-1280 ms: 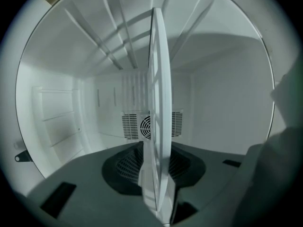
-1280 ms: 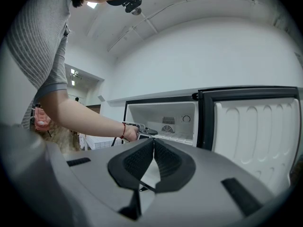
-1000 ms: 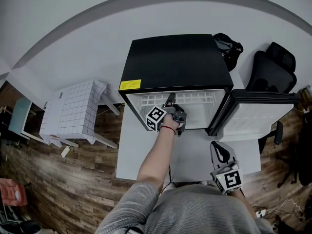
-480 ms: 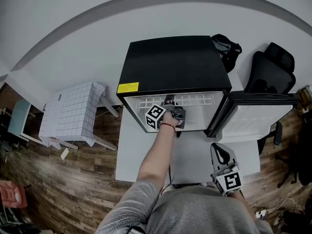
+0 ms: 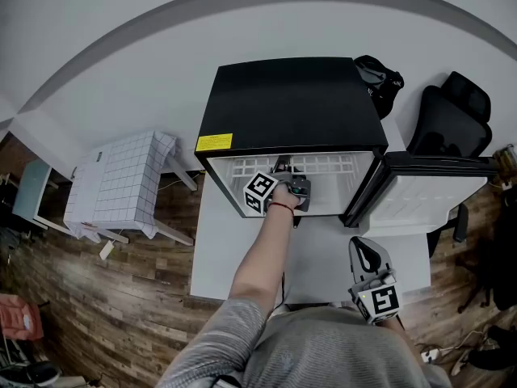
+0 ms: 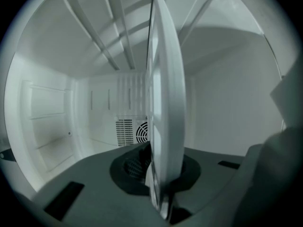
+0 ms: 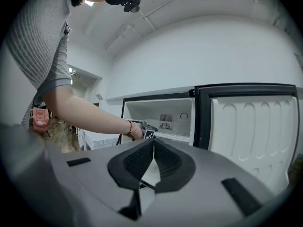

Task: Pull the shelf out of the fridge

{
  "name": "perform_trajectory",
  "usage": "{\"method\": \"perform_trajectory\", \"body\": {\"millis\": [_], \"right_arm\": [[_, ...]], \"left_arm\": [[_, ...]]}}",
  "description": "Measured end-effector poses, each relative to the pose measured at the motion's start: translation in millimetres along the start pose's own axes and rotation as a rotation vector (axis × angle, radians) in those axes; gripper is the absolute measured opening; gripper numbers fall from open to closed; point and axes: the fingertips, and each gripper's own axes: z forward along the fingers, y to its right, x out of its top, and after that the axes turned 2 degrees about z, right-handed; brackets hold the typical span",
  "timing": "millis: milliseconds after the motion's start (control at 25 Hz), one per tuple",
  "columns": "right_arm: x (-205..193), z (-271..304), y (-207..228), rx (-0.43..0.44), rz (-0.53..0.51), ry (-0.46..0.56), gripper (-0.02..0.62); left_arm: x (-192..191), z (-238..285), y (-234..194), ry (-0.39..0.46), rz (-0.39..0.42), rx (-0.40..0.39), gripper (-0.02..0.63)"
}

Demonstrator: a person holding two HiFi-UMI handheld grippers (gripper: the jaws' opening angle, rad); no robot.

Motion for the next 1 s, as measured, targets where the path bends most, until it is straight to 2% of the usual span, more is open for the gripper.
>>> {"method": "perform_trajectory", "body": {"millis": [360, 720, 1000], "right_arm": [[1.8, -1.4, -18.2, 0.049, 0.02, -0.006, 0.014], [-3.8, -12.2, -10.2, 0.017, 0.011, -0.031, 0.014], [-6.2, -14.1, -16.7, 0.044, 0.027, -0.028, 0.014]], "left_arm": [[0.6, -1.2, -0.3, 0.016, -0.03, 0.0, 0.035], [0.2, -1.1, -1.3, 0.017, -0.041, 0.003, 0.035], [-2.8, -10.0, 0.0, 0.025, -0.046, -0.007, 0.035]]}}
